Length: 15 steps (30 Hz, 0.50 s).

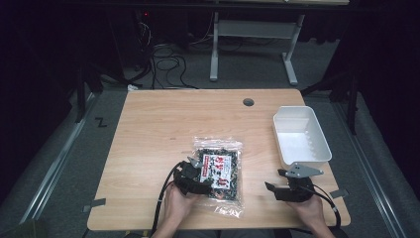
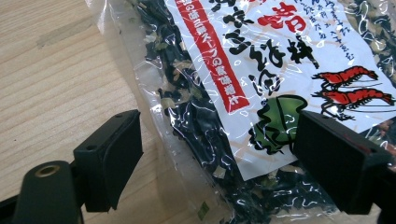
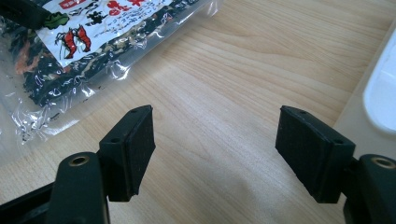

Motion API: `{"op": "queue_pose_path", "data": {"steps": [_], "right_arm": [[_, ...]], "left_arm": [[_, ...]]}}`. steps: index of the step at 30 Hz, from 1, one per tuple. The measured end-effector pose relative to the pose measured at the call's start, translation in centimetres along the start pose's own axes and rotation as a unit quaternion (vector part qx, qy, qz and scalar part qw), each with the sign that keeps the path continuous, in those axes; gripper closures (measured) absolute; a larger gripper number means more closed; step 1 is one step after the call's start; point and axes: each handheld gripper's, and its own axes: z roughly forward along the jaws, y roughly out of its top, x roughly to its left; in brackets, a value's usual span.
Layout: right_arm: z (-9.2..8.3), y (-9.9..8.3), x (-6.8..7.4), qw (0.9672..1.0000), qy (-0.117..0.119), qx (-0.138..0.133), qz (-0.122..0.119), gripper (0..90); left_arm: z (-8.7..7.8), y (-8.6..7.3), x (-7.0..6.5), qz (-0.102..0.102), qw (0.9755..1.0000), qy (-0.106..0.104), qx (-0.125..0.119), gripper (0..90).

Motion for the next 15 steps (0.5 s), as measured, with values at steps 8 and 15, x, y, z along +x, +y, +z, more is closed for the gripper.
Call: {"op": "queue_pose_path", "data": {"steps": [8, 15], "right_arm": [[0.3, -0.1, 0.1, 1.0, 0.004, 0.007, -0.004, 30.4], [-0.1, 0.0, 0.1, 1.0, -0.006, -0.005, 0.0, 30.6]], "left_arm": [[-0.1, 0.0, 0.6, 0.0, 0.9999, -0.017, -0.002, 23.9], [-0.1, 0.1, 1.4, 0.014, 0.9995, -0.027, -0.006, 31.2]]}}
